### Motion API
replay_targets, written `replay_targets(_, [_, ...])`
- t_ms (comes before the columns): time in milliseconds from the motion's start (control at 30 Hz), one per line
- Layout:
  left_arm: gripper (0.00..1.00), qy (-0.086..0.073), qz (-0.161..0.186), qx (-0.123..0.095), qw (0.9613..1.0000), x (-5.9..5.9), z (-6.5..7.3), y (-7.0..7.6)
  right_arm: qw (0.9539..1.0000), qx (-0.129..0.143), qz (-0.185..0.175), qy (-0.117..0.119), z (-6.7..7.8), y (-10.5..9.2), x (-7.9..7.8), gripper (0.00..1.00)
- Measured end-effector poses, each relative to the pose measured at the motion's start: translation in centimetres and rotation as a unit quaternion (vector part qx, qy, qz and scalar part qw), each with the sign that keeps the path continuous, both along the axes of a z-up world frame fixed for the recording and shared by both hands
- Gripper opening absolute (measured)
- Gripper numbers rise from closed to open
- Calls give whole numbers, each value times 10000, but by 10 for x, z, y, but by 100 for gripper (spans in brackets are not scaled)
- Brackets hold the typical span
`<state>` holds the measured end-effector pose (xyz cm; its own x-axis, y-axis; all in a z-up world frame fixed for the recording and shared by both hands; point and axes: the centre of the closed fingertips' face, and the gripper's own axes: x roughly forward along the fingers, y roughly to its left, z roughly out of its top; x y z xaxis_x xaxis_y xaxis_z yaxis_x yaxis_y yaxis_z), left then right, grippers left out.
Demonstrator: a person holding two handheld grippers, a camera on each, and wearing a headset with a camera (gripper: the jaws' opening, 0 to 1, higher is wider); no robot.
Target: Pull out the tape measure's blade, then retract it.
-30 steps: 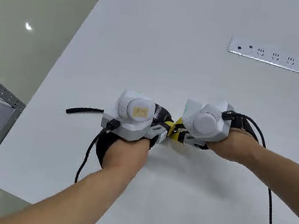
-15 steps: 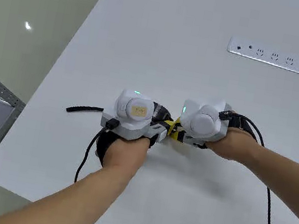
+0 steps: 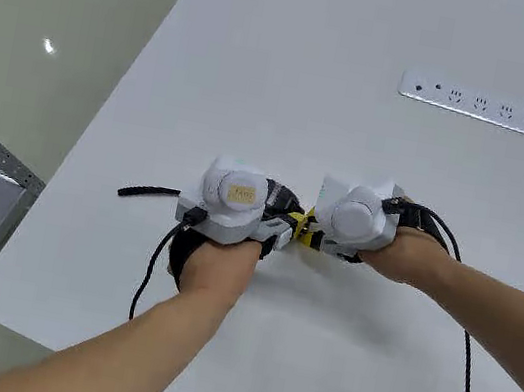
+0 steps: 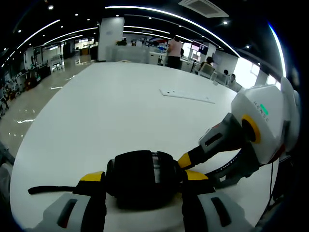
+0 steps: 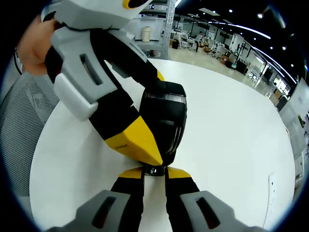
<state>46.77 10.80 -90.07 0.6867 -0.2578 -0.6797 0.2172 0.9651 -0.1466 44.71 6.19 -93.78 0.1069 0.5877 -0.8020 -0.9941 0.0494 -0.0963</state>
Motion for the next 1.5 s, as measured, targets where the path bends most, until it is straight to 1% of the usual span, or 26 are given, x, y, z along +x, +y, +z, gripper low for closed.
replay_targets(67, [62, -19, 1, -69, 10000, 0, 1, -1, 9999, 16, -108, 12, 0, -1, 0, 18])
replay_targets(167, [65, -33, -50, -73, 10000, -1, 3, -3, 9997, 65, -243, 50, 1, -1, -1, 19])
replay_targets(233, [65, -31, -54, -57, 10000, -2, 4, -3, 9992, 102, -372, 96, 1, -2, -2, 20])
replay_targets(400, [66, -23, -35, -4, 10000, -6, 6, 0, 9979, 134, -627, 95, 5, -7, -2, 23])
replay_targets(567, [67, -29, -2, 59, 10000, -10, 9, 6, 9952, 239, -941, 121, 14, -12, -1, 25])
replay_targets(733, [68, -64, -25, 125, 9999, -15, 15, 10, 9922, 310, -1190, 184, 22, -14, -5, 29])
replay_targets(833, [68, -78, -33, 129, 9999, -19, 18, 12, 9900, 364, -1345, 214, 27, -16, -7, 31])
replay_targets(900, [69, -87, -52, 139, 9999, -21, 20, 13, 9873, 416, -1508, 273, 31, -16, -9, 34])
replay_targets(967, [70, -88, -76, 141, 9998, -23, 21, 13, 9859, 448, -1590, 275, 34, -17, -10, 36])
replay_targets(1000, [70, -98, -98, 162, 9998, -25, 23, 14, 9839, 495, -1691, 300, 37, -18, -12, 37])
replay_targets(1100, [71, -114, -152, 176, 9997, -28, 25, 15, 9803, 556, -1869, 315, 41, -19, -13, 40])
replay_targets(1133, [71, -120, -170, 190, 9996, -30, 26, 15, 9777, 599, -1981, 343, 44, -21, -14, 41])
replay_targets(1233, [72, -141, -200, 211, 9995, -34, 29, 17, 9738, 675, -2146, 344, 50, -23, -17, 43])
replay_targets(1333, [73, -161, -235, 218, 9994, -38, 31, 19, 9687, 738, -2344, 358, 55, -28, -19, 45])
replay_targets(1367, [73, -172, -253, 228, 9993, -39, 33, 19, 9656, 785, -2451, 363, 58, -30, -21, 46])
replay_targets(1433, [74, -210, -313, 238, 9990, -42, 36, 19, 9612, 842, -2600, 377, 62, -33, -24, 47])
replay_targets(1500, [75, -218, -333, 244, 9989, -45, 38, 19, 9580, 871, -2707, 380, 66, -36, -27, 48])
